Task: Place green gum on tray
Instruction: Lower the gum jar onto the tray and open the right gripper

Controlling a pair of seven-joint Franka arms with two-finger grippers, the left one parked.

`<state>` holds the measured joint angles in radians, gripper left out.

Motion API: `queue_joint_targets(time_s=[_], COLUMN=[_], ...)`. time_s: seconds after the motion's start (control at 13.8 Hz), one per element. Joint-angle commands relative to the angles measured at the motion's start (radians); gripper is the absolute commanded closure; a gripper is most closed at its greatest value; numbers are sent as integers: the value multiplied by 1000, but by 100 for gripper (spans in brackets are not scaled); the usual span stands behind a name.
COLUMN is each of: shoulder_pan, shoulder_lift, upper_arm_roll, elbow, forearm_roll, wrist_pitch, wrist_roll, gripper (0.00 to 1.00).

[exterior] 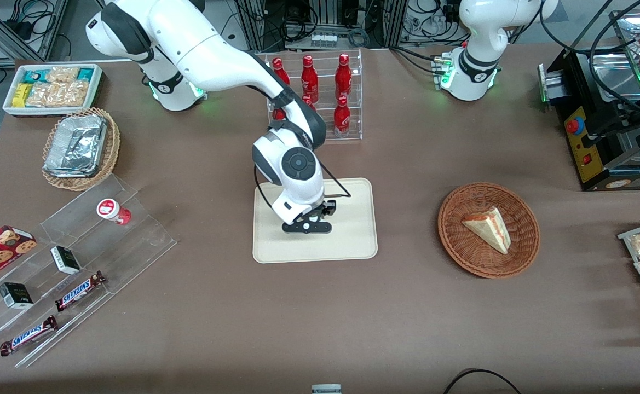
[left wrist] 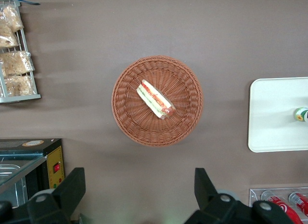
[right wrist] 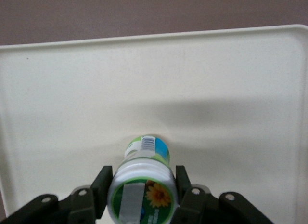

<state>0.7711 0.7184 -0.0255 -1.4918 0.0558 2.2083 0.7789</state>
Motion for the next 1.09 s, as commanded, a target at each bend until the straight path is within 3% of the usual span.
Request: queue_joint_targets(time_s=[0.0,0.22,0.29,0.36,0.44,1.02], shoulder_pan=[13,13,13,13,13,10], shoulder_lift=[33,42,44,44,44,27], upper_arm_roll=[-13,-13,-13,-14,-14,-14], elbow=[41,41,41,41,41,38], forearm_roll=[10,4,3,3,1,-31], wrist_pitch=[7,21,21,24,27,27], wrist_roll=[17,14,13,14,14,-3], gripper=[100,100,67,22,0,0])
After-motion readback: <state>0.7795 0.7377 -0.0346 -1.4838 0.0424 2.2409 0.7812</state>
